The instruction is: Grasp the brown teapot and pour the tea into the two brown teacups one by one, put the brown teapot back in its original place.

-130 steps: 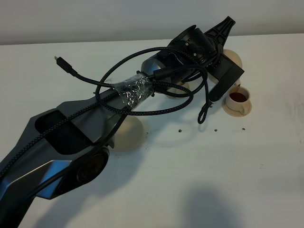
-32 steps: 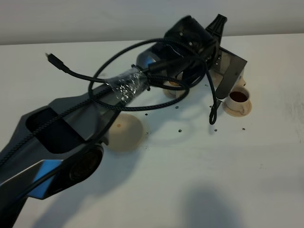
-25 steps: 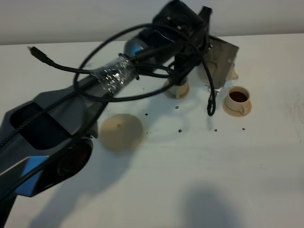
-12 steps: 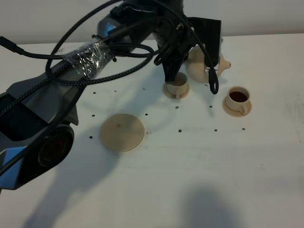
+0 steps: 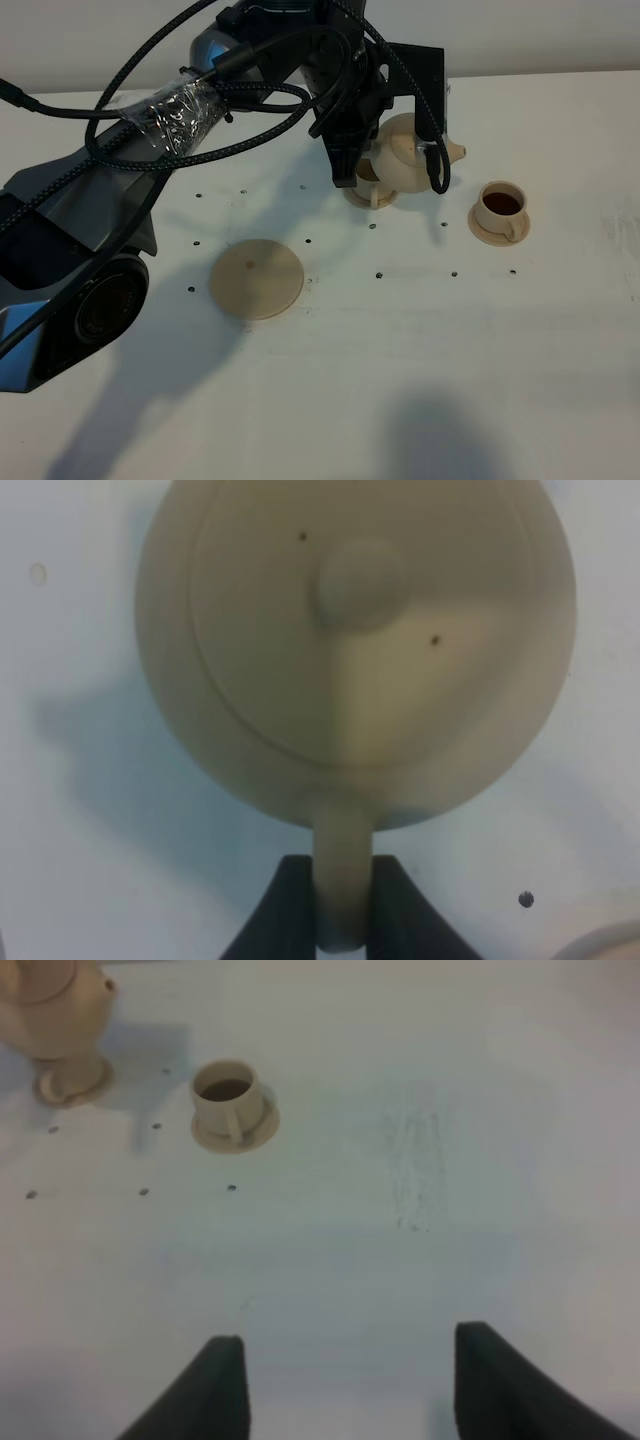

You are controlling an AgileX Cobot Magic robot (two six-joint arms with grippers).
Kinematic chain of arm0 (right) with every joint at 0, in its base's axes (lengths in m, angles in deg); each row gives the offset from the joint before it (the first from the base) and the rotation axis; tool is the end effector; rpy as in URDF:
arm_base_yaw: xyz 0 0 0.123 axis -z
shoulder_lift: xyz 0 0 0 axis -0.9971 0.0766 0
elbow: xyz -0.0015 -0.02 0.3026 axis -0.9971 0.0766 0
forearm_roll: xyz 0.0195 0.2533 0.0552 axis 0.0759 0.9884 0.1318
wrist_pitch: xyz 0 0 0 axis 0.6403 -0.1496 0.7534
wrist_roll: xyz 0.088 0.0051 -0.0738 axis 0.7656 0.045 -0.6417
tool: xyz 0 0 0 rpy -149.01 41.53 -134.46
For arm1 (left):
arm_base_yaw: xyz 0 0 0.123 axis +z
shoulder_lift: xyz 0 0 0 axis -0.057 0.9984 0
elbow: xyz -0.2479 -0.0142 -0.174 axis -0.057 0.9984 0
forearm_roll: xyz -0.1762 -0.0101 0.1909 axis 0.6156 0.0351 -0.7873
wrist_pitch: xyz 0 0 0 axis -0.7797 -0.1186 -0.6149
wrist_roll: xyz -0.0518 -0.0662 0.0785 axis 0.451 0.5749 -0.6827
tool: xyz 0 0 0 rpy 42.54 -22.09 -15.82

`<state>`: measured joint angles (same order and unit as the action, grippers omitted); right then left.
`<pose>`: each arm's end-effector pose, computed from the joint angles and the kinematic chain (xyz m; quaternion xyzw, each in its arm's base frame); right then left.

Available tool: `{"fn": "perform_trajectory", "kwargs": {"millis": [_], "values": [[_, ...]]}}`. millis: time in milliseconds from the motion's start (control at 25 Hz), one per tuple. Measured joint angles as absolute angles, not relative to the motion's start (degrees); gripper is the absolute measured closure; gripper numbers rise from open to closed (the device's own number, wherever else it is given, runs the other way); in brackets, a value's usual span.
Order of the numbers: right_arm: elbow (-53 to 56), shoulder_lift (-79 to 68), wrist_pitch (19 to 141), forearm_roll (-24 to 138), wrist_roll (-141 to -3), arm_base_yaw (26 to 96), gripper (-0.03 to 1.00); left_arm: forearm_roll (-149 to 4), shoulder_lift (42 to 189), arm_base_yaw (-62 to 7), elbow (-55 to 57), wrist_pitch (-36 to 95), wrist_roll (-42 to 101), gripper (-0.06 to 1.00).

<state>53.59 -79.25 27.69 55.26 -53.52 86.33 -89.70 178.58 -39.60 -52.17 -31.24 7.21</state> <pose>0.0053 0.0101 0.2658 -0.0300 0.8558 0.0272 0.5158 0.4509 -0.3228 0.2296 0.7085 0.6650 0.0740 0.2243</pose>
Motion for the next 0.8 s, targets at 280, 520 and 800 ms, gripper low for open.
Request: {"fn": "perform_trajectory", "kwargs": {"millis": [280, 520, 800], "values": [[53.6, -79.3, 27.7, 55.3, -53.5, 86.3, 0.52, -91.0, 178.6, -39.4, -52.2, -32.3, 9.0, 0.78], [53.6, -79.3, 27.7, 55.3, -53.5, 86.3, 0.52, -92.5, 176.9, -35.4, -52.2, -34.3, 9.2, 0.78], [53.6, -79.3, 27.7, 55.3, -53.5, 86.3, 0.52, -94.5, 174.6, -31.6, -52.2, -32.1, 2.5, 0.78]]}}
